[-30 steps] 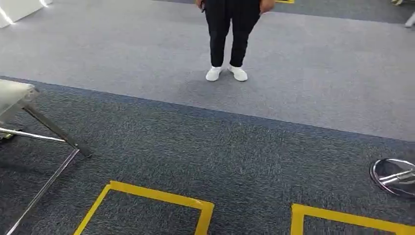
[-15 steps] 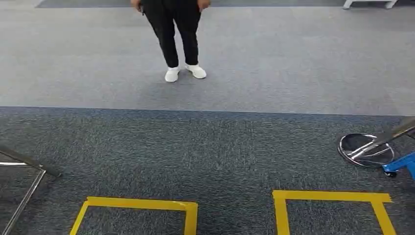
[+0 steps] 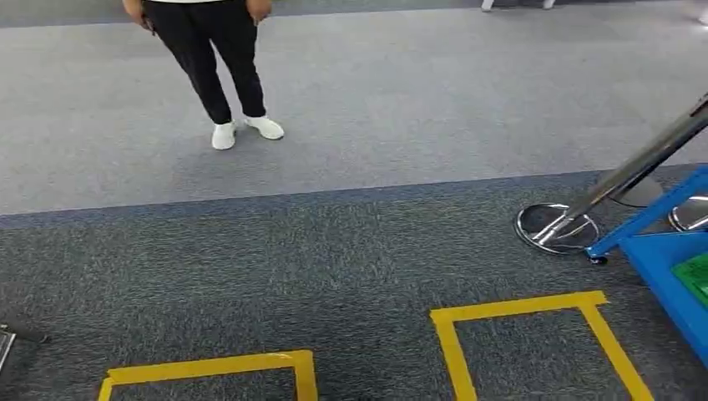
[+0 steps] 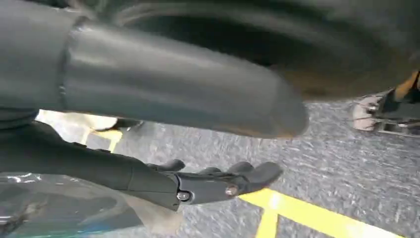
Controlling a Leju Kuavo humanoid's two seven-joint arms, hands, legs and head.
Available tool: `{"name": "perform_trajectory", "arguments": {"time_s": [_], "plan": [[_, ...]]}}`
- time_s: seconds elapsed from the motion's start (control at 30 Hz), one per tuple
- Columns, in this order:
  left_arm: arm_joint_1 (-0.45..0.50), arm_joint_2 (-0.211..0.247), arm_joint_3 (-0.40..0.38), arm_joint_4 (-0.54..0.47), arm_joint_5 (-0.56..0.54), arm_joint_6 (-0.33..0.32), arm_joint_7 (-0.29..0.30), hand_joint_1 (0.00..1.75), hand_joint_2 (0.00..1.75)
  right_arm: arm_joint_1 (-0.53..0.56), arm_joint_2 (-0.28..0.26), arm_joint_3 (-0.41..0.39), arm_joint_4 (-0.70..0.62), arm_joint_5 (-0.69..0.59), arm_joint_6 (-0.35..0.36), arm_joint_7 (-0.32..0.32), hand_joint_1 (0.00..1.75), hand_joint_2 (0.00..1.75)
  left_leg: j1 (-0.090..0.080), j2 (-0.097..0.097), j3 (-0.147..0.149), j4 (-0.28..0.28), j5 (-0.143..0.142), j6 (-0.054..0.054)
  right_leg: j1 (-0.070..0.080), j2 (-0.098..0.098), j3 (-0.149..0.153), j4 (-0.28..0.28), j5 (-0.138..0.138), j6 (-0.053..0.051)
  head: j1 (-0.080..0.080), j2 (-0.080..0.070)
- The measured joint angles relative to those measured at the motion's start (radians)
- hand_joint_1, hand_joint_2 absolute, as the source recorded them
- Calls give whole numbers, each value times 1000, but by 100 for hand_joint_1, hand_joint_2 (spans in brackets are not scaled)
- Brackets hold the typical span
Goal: Take the parts from the cabinet and place them on the table.
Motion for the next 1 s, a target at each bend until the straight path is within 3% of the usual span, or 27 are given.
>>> {"name": "perform_trajectory", "arguments": {"time_s": [0.07, 0.1, 0.13, 0.17, 0.2, 0.23, 0.27, 0.3, 0.37, 0.4, 0.43, 0.47, 0.5, 0.57, 0.6, 0.63, 0.67, 0.7, 0.73, 0.77, 0.83, 0.9, 0.93, 0.97, 1.0], "plan": [[4, 1, 0, 0, 0, 0, 0, 0, 0, -1, 0, 0, 0, 0, 0, 0, 0, 0, -2, 38, -1, 0, -2, 1, -5, -16, -65, 131, -45, 8, 0, 0], [3, 1, 0, 0, 0, 0, 0, 0, 0, 0, 0, 0, 0, 0, 0, 0, 0, 0, -2, 53, 0, 1, -4, -1, -9, -19, -64, 133, -33, 12, 0, 0], [1, 1, 0, 0, -1, 0, 0, 0, 0, 3, 0, 0, 0, 0, 0, 2, 0, 0, -2, 65, 1, 1, -5, -2, -12, -23, -40, 93, -3, 15, 0, 0], [-1, 0, 0, 0, -3, -1, 1, 0, 0, 5, 0, 0, 0, 0, 2, 2, 0, 0, -1, 78, 4, 1, -8, -6, -16, -33, 7, 11, 38, 17, 0, 0], [-1, 0, 0, 0, -3, -2, 2, 0, 0, 5, 0, 0, 0, 0, 2, 4, 0, 0, 0, 90, 8, 2, -11, -12, -18, -56, 61, -81, 74, 19, 0, 0], [-1, 0, 0, 0, -3, -2, 3, 0, 0, 1, 0, 0, 0, 0, 2, 4, 0, 0, -4, 100, 15, 3, -16, -20, -14, -124, 100, -157, 74, 23, 1, 0], [0, 4, 0, 0, -5, -2, 3, 0, 0, -4, 0, 0, 0, 0, 3, 4, 0, 0, -13, 112, 14, 7, -24, -27, -11, -137, 116, -160, 71, 8, 2, 0], [-2, 4, 0, 1, -6, -2, 3, 0, 0, -5, 0, 0, 0, 0, 4, 4, 0, 0, -13, 119, 17, 9, -25, -31, -9, -115, 110, -158, 71, -3, -3, 0], [-6, 5, 0, 1, -11, -2, 3, 0, 0, -4, 0, 0, 0, 0, 5, 10, 0, 0, -9, 138, 27, 5, -26, -38, -3, -97, 105, -155, 68, -15, -3, 0], [-8, 4, 0, 1, -12, -1, 4, 0, 0, -4, 0, 0, 0, 0, 3, 18, 0, 0, -4, 149, 32, 5, -33, -47, -4, -81, 109, -157, 70, -24, -3, 0], [-9, 2, 0, 1, -13, 2, 6, 0, 0, -3, 0, -1, 0, -2, 1, 24, 0, 0, 1, 109, 31, 19, -48, -54, -7, -70, 108, -159, 72, -31, -5, 0], [-7, 2, 0, 1, -12, 5, 6, 0, 0, -6, 0, -2, 0, -3, 0, 31, 0, 0, 4, 56, 11, 68, -84, -53, -6, -59, 109, -159, 74, -38, -10, 0], [-5, 2, 0, 1, -12, 8, 8, 0, 0, -7, 0, -2, 0, -3, -1, 33, 0, 0, 3, 30, -24, 149, -128, -51, -4, -43, 108, -159, 73, -43, -11, 0], [1, 1, 0, 1, -11, 9, 9, 0, 0, -8, 0, -5, 0, -4, -1, 34, 0, 0, 1, 16, -97, 303, -187, -46, 3, -10, 108, -159, 74, -47, -13, 0], [3, 1, 0, 1, -11, 10, 9, 0, 0, -7, 0, -7, 0, -5, -1, 34, 0, 0, -1, 15, -117, 334, -184, -41, 7, 8, 109, -159, 74, -48, -13, 0], [3, 1, 1, 1, -11, 11, 10, 0, 0, -5, 0, -9, 0, -6, -1, 35, 0, 0, -5, 13, -115, 315, -155, -33, 10, 26, 111, -158, 75, -49, -13, 0], [3, 1, 0, 1, -12, 12, 10, 0, 0, -4, 0, -10, 0, -7, -1, 35, 0, 0, -8, 10, -101, 274, -120, -27, 11, 38, 112, -158, 75, -49, -13, 0], [1, 1, 0, 1, -14, 13, 9, 0, 0, -3, 0, -11, 0, -8, -1, 35, 0, 0, -13, -6, -64, 175, -56, -16, 12, 58, 115, -158, 75, -49, -12, 0], [2, 1, 1, 1, -14, 13, 9, 0, 0, -4, 0, -14, 0, -10, -1, 35, 0, 0, -17, -36, -30, 86, -9, -8, 11, 72, 117, -158, 75, -48, -13, 0], [2, 3, 1, 2, -14, 13, 9, 0, 0, -4, 1, -18, 0, -13, -1, 35, 0, 0, -18, -89, -16, 48, -8, -2, 13, 83, 115, -157, 76, -46, -11, 0], [-2, 2, 2, 2, -16, 16, 8, 0, 0, -6, 0, -22, 0, -18, -1, 34, 0, 0, -19, -79, -11, 28, -12, -7, 6, 106, 102, -155, 80, -35, -13, 0], [-4, 2, 2, 2, -8, 21, 6, 0, 0, 1, 0, -26, 0, -21, -1, 36, 0, 0, -19, -61, -8, 17, -6, -3, 4, 127, 95, -160, 86, -21, -12, 0], [-6, 0, 5, 2, 3, 24, 3, 0, 0, 4, 0, -28, 0, -22, -2, 37, 0, 0, -11, -43, -3, 2, 2, -2, 5, 88, 90, -147, 77, -22, -11, 0], [-4, -3, 13, 2, 16, 28, 0, 0, 0, 3, 0, -32, 0, -25, -3, 39, 0, 0, -13, -33, 1, -4, 4, 0, 10, 31, 75, -122, 51, -16, -7, 0], [-1, -4, 20, 2, 22, 31, -4, 0, 0, 1, 0, -37, 0, -27, -4, 39, 0, 0, -14, -18, 0, -4, 3, 3, 9, 5, 44, -62, 14, -11, -4, 0]]}}
